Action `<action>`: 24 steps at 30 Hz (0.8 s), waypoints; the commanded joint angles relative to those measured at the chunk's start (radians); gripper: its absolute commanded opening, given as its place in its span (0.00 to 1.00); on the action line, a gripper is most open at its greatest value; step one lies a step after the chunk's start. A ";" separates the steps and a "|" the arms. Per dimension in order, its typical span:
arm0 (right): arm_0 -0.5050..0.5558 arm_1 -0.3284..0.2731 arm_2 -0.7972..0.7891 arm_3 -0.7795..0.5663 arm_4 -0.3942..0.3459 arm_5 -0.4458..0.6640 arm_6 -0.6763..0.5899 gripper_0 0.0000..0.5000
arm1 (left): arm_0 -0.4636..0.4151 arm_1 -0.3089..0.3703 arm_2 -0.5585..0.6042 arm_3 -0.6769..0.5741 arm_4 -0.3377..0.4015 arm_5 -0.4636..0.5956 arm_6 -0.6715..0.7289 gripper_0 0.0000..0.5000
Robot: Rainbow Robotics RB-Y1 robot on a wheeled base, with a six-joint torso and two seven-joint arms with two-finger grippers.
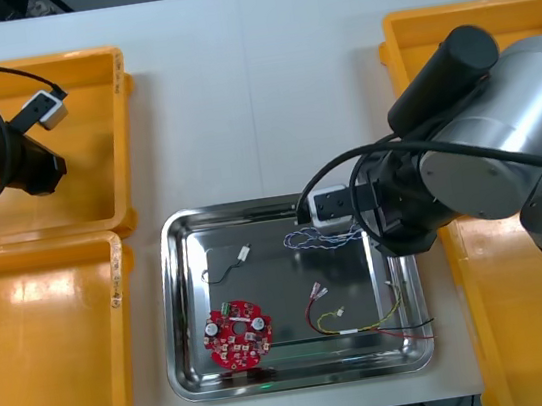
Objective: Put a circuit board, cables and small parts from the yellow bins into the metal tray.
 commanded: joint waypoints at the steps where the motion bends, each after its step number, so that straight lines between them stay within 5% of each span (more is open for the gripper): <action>1: -0.048 0.006 -0.104 -0.053 -0.022 0.007 -0.053 1.00 | -0.038 0.022 -0.012 -0.019 0.008 0.049 -0.020 0.00; 9: -0.093 -0.027 -0.253 -0.054 -0.092 0.007 -0.082 1.00 | -0.036 0.036 0.043 -0.114 -0.015 0.195 0.015 0.00; 17: -0.093 -0.152 -0.365 -0.054 -0.224 0.007 -0.268 1.00 | -0.038 0.036 0.105 -0.224 -0.044 0.347 0.064 0.00; 24: -0.093 -0.239 -0.425 -0.057 -0.244 0.007 -0.424 1.00 | -0.038 0.026 0.109 -0.352 -0.060 0.465 0.210 0.00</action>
